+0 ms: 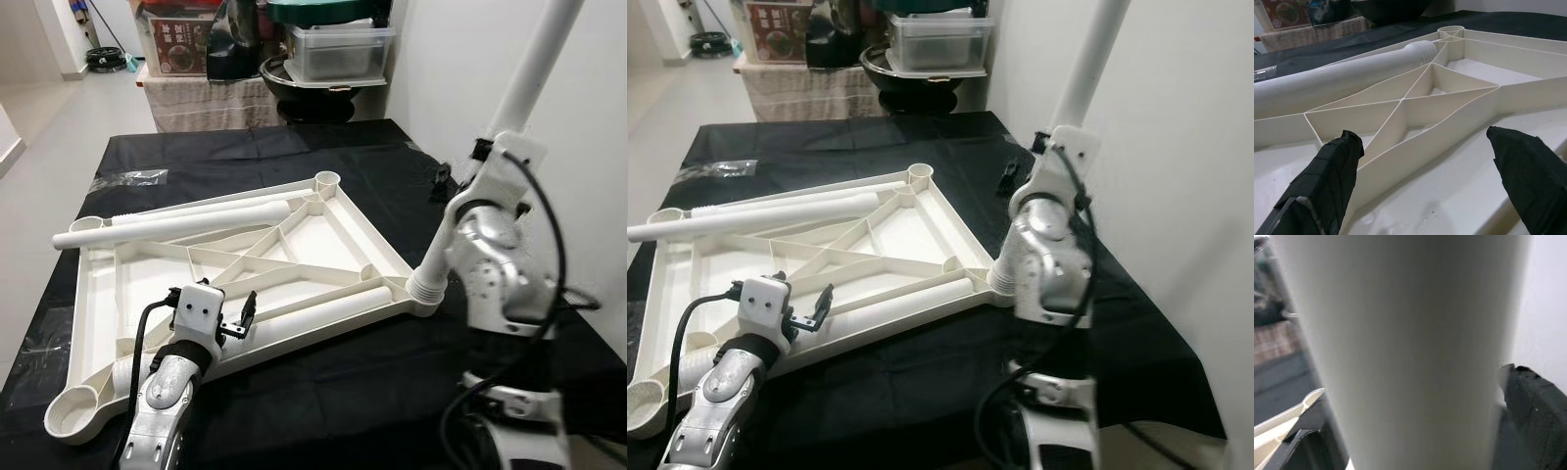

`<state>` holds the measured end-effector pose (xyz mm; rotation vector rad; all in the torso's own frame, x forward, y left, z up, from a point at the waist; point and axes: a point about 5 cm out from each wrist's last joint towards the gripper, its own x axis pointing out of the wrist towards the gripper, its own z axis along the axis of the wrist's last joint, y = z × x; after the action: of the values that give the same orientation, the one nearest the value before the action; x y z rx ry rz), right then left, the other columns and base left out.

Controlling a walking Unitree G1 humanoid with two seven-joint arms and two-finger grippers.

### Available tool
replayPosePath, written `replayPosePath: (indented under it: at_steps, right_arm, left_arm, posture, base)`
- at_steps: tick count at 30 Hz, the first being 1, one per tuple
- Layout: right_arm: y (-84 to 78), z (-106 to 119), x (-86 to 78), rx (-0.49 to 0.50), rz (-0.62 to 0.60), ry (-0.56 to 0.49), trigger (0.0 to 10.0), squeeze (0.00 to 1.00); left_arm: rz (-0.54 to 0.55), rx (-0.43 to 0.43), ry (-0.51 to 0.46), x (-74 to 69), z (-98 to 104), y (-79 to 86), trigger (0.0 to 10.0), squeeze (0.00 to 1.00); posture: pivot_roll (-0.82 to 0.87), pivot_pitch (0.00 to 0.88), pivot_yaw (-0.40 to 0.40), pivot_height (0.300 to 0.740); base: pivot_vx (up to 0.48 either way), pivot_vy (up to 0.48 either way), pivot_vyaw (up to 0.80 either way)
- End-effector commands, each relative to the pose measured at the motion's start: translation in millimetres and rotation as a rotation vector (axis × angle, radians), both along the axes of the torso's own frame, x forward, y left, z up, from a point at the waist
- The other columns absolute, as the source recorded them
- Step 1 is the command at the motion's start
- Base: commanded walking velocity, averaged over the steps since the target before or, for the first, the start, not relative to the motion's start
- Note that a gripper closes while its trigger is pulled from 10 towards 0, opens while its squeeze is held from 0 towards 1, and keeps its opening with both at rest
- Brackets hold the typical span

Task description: Building children table

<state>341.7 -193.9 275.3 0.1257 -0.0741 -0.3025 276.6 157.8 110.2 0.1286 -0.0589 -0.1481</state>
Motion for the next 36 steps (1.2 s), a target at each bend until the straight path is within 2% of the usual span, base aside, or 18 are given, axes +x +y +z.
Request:
replayPosePath:
  at_steps: [1, 3, 4, 8, 9, 11, 12, 20, 22, 26, 31, 36]
  right_arm:
    - [0.5, 2.8, -1.0, -0.020, 0.064, -0.003, 10.0, 1.00]
    - [-3.5, 5.5, -1.9, -0.039, 0.086, -0.008, 10.0, 1.00]
    - [-14.5, 10.5, -2.7, -0.073, 0.124, 0.001, 10.0, 1.00]
    - [-18.4, 12.1, -2.9, -0.089, 0.154, 0.010, 10.0, 0.98]
    - [-17.8, 11.7, -3.0, -0.095, 0.188, 0.018, 10.0, 0.31]
    - [-17.8, 11.7, -3.0, -0.095, 0.188, 0.018, 10.0, 0.31]
    - [-17.6, 11.1, -3.2, -0.101, 0.225, 0.026, 10.0, 0.00]
    - [-27.6, 8.9, 1.5, -0.165, 0.383, 0.070, 10.0, 0.00]
    - [-27.6, 8.9, 1.5, -0.165, 0.383, 0.070, 10.0, 0.00]
    - [-38.0, 9.1, 6.5, -0.170, 0.413, 0.092, 10.0, 0.00]
    - [-47.4, 5.1, 11.5, -0.115, 0.493, 0.111, 10.0, 0.00]
    - [-55.0, 2.3, 13.9, -0.105, 0.494, 0.124, 10.0, 0.00]
  left_arm:
    - [0.002, 0.008, 0.070, -3.9, -15.2, 1.0, 10.0, 0.00]
    - [0.002, 0.009, 0.069, -3.8, -15.2, 1.1, 10.0, 0.00]
    - [-0.003, 0.010, 0.069, -2.7, -15.2, 0.6, 10.0, 0.00]
    - [-0.006, 0.011, 0.068, -1.9, -14.9, 0.1, 10.0, 0.00]
    - [-0.007, 0.011, 0.068, -1.7, -14.7, 0.3, 10.0, 0.00]
    - [-0.007, 0.011, 0.068, -1.7, -14.7, 0.3, 10.0, 0.00]
    - [-0.008, 0.013, 0.067, -1.5, -14.5, 0.9, 10.0, 0.00]
    - [-0.012, 0.019, 0.065, -0.6, -14.1, 1.9, 10.0, 0.00]
    - [-0.012, 0.019, 0.065, -0.6, -14.1, 1.9, 10.0, 0.00]
    - [-0.010, 0.018, 0.065, -1.3, -14.3, 2.4, 10.0, 0.00]
    - [-0.003, 0.021, 0.069, -2.8, -15.3, 4.8, 10.0, 0.00]
    - [-0.002, 0.021, 0.070, -3.1, -15.4, 5.3, 10.0, 0.00]
  posture:
    - [-0.03, 0.000, -0.058, 0.740]
    - [-0.03, 0.000, -0.058, 0.740]
    - [-0.03, 0.000, -0.050, 0.740]
    - [-0.03, 0.000, -0.048, 0.740]
    - [-0.03, 0.000, -0.047, 0.740]
    - [-0.03, 0.000, -0.047, 0.740]
    - [-0.03, 0.000, -0.046, 0.740]
    - [-0.03, 0.000, -0.044, 0.740]
    - [-0.03, 0.000, -0.044, 0.740]
    - [-0.02, 0.000, -0.046, 0.740]
    - [-0.02, 0.000, -0.052, 0.740]
    - [-0.02, 0.000, -0.053, 0.740]
  base:
    - [0.000, 0.000, 0.00]
    - [0.000, 0.000, 0.00]
    - [0.000, 0.000, 0.00]
    - [0.000, 0.000, 0.00]
    - [0.000, 0.000, 0.00]
    - [0.000, 0.000, 0.00]
    - [0.000, 0.000, 0.00]
    - [0.000, 0.000, 0.00]
    - [0.000, 0.000, 0.00]
    - [0.000, 0.000, 0.00]
    - [0.000, 0.000, 0.00]
    - [0.000, 0.000, 0.00]
